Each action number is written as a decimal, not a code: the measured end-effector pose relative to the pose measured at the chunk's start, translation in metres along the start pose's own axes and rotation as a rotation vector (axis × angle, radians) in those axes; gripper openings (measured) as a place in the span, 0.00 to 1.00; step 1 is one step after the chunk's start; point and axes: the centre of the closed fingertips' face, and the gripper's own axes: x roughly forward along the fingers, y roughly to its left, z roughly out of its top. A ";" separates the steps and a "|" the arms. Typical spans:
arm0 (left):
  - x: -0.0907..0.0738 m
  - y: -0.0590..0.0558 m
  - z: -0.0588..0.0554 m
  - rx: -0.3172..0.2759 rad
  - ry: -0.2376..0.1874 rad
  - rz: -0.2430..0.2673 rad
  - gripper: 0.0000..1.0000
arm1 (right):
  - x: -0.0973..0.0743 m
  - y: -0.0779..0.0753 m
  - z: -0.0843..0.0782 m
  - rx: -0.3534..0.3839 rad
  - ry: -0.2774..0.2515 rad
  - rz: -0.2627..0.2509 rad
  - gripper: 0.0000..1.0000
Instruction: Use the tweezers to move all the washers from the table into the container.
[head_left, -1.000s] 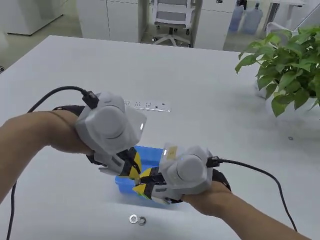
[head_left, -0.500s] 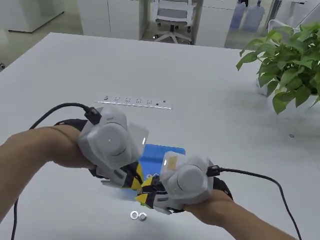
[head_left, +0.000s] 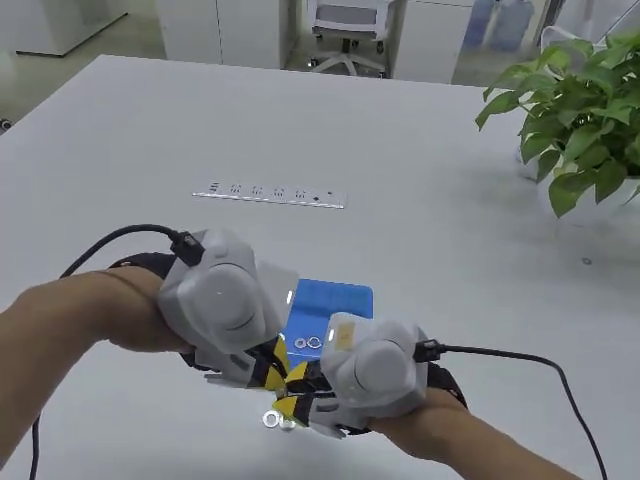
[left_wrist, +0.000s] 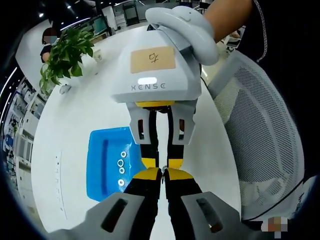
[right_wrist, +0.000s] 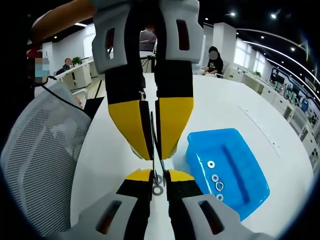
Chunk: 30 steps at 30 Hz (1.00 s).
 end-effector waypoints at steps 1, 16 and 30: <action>0.001 -0.001 0.000 -0.001 0.000 -0.001 0.07 | 0.000 0.001 -0.001 0.001 0.001 0.001 0.12; 0.010 -0.008 -0.005 -0.015 -0.005 -0.019 0.07 | 0.007 0.011 -0.010 0.010 0.006 0.026 0.12; 0.015 -0.009 -0.006 -0.011 -0.001 -0.023 0.07 | 0.008 0.014 -0.015 0.010 0.012 0.024 0.13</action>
